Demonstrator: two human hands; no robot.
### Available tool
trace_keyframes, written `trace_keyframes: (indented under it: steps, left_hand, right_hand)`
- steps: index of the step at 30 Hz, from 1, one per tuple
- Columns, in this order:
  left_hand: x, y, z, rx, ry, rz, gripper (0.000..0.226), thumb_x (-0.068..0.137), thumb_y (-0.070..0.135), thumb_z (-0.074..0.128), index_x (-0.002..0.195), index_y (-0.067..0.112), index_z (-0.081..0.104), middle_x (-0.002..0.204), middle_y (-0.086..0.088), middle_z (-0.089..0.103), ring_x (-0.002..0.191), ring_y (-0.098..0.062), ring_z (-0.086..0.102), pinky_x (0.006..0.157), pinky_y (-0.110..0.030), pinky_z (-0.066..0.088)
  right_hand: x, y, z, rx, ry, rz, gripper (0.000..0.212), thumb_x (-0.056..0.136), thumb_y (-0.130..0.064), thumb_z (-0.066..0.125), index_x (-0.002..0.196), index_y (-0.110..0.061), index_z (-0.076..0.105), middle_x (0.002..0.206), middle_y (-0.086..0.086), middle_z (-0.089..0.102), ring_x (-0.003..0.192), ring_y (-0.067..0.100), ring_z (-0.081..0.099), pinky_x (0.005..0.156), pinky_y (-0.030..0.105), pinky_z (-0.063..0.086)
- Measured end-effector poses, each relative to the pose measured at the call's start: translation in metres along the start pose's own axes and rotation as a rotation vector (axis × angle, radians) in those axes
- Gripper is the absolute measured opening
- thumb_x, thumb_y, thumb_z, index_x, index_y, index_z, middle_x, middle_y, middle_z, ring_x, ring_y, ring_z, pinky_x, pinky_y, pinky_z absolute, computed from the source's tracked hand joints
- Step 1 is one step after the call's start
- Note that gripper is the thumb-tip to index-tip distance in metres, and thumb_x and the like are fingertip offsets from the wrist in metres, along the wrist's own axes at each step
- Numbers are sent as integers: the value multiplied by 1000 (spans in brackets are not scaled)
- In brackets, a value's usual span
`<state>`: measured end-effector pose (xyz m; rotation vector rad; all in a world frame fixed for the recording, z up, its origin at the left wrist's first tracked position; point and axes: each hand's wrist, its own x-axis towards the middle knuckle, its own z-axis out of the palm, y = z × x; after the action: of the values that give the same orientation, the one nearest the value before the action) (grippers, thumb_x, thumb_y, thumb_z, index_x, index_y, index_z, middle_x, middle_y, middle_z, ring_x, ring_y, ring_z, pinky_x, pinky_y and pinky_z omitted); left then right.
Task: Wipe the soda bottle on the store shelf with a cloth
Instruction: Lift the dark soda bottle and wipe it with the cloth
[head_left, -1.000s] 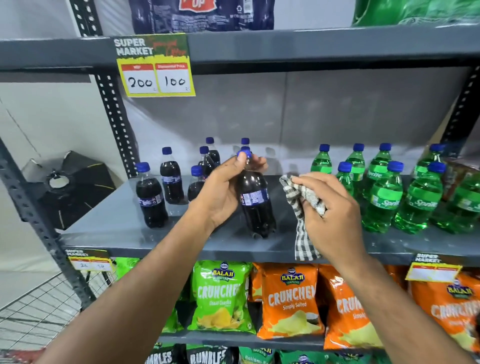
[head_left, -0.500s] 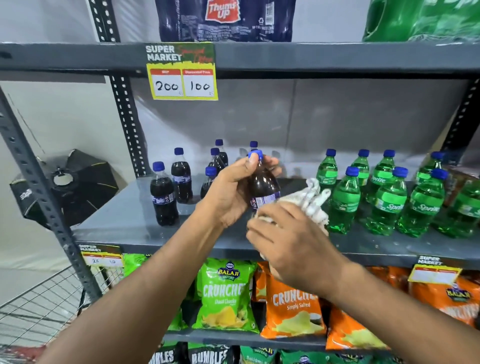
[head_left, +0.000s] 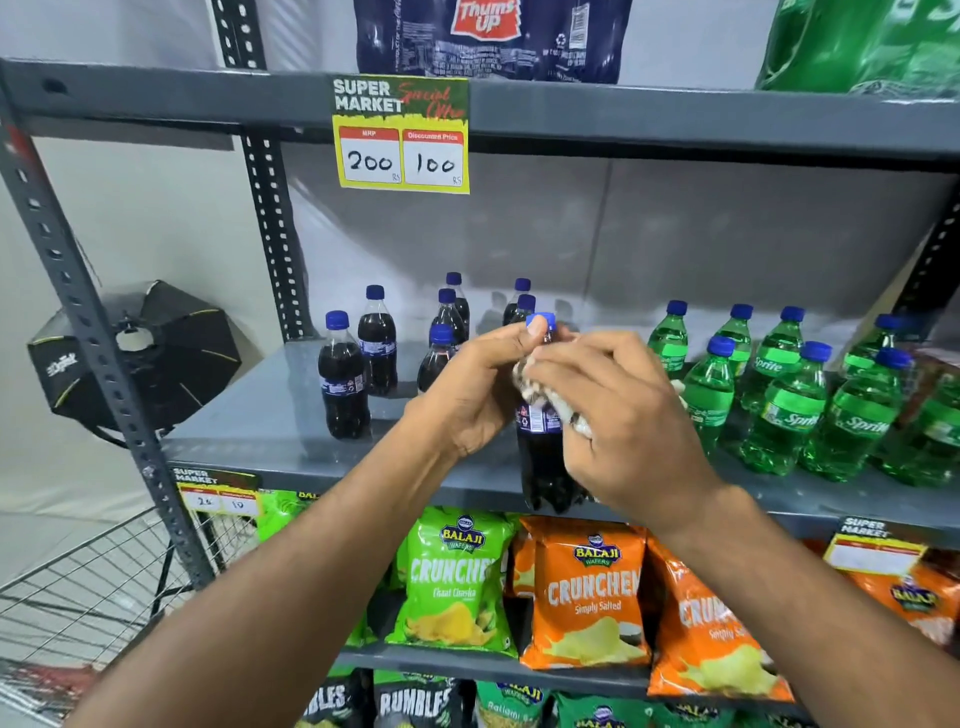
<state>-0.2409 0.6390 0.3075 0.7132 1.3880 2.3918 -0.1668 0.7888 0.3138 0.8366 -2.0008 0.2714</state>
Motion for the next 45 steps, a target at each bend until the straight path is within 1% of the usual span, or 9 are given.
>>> trace_keyframes:
  steps: [7, 12, 14, 16, 21, 25, 36, 42, 45]
  left_hand:
    - [-3, -2, -12, 65, 70, 40, 22, 94, 25, 59, 97, 7, 70, 107, -13, 74, 110, -35, 67, 101, -57, 47]
    - [-3, -4, -2, 98, 40, 29, 22, 94, 21, 59, 101, 5, 71, 103, -13, 74, 97, -30, 70, 81, -37, 59]
    - [-5, -5, 2, 108, 10, 24, 19, 96, 19, 60, 100, 9, 75, 91, -8, 75, 78, -20, 69, 64, -25, 56]
    - [-4, -7, 5, 97, -6, 26, 18, 96, 19, 60, 98, 11, 76, 88, -6, 76, 75, -16, 69, 64, -25, 54]
    - [-1, -9, 0, 69, 50, 69, 19, 92, 21, 60, 92, 11, 77, 104, -11, 76, 103, -31, 68, 93, -44, 53]
    - [-2, -5, -4, 149, 95, 84, 14, 88, 21, 67, 89, 14, 79, 100, -11, 76, 106, -34, 65, 95, -48, 53]
    - [1, -10, 4, 227, 131, -13, 44, 65, 40, 89, 94, 11, 74, 88, -16, 61, 74, -23, 53, 67, -33, 42]
    - [3, -12, -11, 169, 161, 9, 20, 79, 30, 78, 90, 13, 77, 96, -8, 77, 87, -22, 70, 84, -43, 56]
    - [1, -13, -17, 147, 107, 41, 16, 88, 24, 70, 94, 10, 75, 96, -9, 77, 98, -25, 69, 94, -51, 52]
  right_hand:
    - [-51, -11, 4, -131, -431, -535, 45, 99, -4, 29, 96, -11, 73, 105, 2, 72, 101, 30, 63, 87, 43, 47]
    - [-25, 1, -2, -145, -195, -243, 33, 87, -2, 51, 109, -11, 74, 116, 1, 73, 103, 33, 62, 85, 45, 47]
    - [-11, -2, -4, -128, -74, -70, 35, 84, -2, 49, 107, -8, 74, 116, 3, 73, 99, 38, 63, 82, 49, 50]
    - [-8, -7, -5, -129, -21, -4, 37, 83, -1, 45, 105, -6, 75, 114, 5, 74, 98, 40, 62, 80, 50, 51]
    - [-47, -14, -1, -200, -257, -253, 38, 92, -2, 35, 96, -8, 73, 107, 5, 72, 102, 34, 60, 88, 45, 44]
    - [-76, -7, 4, -233, -395, -412, 45, 100, -7, 29, 93, -10, 73, 103, 4, 72, 98, 32, 63, 87, 42, 43]
    - [-19, 5, -8, -118, -39, 0, 41, 82, 2, 49, 114, -9, 74, 121, 2, 73, 103, 37, 60, 86, 49, 48]
    - [-61, 4, 7, -165, -306, -441, 38, 99, -6, 38, 93, -14, 75, 107, 0, 73, 104, 30, 60, 91, 43, 41]
    - [-70, 17, 11, -121, -321, -454, 26, 89, -2, 56, 101, -14, 75, 114, -2, 73, 106, 29, 62, 91, 42, 42]
